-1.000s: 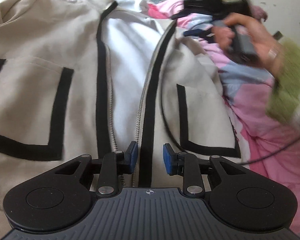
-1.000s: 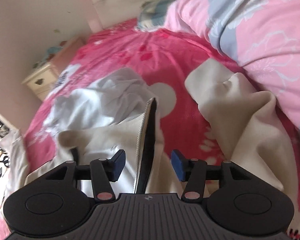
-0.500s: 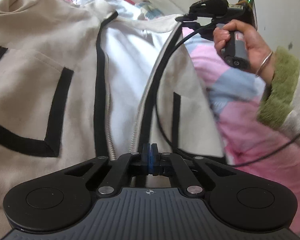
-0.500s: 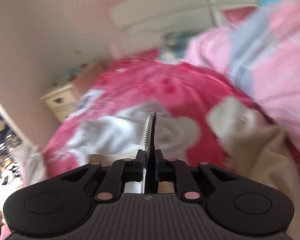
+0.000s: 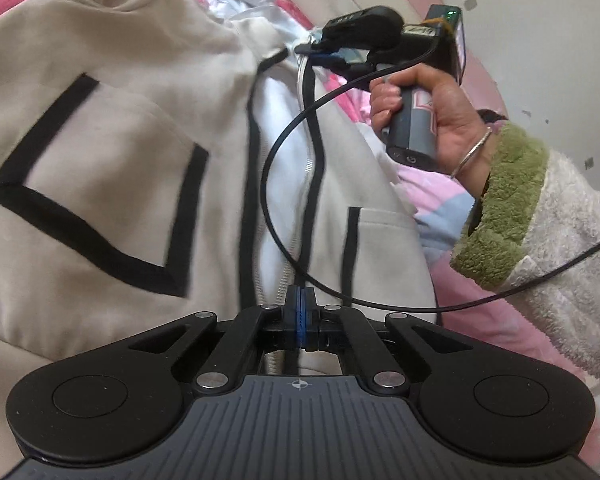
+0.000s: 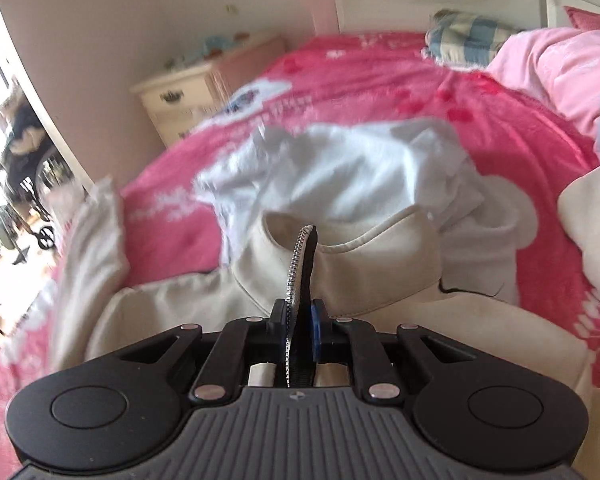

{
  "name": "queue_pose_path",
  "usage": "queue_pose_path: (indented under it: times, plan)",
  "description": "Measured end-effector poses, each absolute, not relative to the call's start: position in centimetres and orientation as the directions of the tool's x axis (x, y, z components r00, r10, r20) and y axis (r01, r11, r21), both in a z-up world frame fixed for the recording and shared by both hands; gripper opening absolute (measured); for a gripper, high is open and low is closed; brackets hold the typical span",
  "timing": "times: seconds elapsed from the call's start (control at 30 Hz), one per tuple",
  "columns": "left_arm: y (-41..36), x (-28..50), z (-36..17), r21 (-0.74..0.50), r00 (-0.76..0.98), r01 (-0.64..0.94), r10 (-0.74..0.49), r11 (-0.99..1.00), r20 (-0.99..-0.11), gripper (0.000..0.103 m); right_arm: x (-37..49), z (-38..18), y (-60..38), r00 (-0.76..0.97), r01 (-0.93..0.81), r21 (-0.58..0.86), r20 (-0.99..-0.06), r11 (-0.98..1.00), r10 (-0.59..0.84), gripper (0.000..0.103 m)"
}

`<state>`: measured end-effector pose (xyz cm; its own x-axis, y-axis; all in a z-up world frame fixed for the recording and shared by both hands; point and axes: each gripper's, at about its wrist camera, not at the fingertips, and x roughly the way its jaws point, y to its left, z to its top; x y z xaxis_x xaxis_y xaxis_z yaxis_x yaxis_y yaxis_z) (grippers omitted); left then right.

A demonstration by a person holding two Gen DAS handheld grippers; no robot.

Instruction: Fold clothes

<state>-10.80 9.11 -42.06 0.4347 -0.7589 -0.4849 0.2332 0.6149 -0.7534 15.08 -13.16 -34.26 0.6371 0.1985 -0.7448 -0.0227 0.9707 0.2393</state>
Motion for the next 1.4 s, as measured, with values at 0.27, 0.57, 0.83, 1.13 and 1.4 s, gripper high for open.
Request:
queue_pose_path:
  times: [0.27,0.57,0.83,1.13,1.4]
  plan:
    - [8.8,-10.1,-42.6,-0.757,0.381,0.27,-0.788,0.595,-0.484,0.005,16.8,-37.7,-13.0,0.542,-0.023,0.217,-0.818,0.976,0.194,0.032]
    - [8.8,-11.1,-42.3,-0.73,0.339,0.343,-0.803,0.59,-0.49,0.027,6.7,-26.5,-17.5,0.658,-0.043,0.305,-0.708,0.951,0.256,0.055]
    - [12.7,-10.6,-41.9,-0.788,0.359,0.279,-0.821,0.548,-0.444,0.029,-10.9,-19.0,-15.9,0.592,-0.217,0.128,-0.771,0.968,0.235,0.055]
    - [14.8,-10.2,-42.7,-0.814,0.338,0.228,-0.827,0.535,-0.449,0.029,-22.0,-31.4,-3.4,0.307,-0.739,-0.17,-0.946,0.652,0.101,0.046]
    - [15.1,-11.0,-43.1,-0.779,0.326,0.249,-0.807,0.576,-0.493,0.029,-23.3,-35.6,-2.5,0.367,-0.783,-0.256,-0.926,0.567,0.089,0.038]
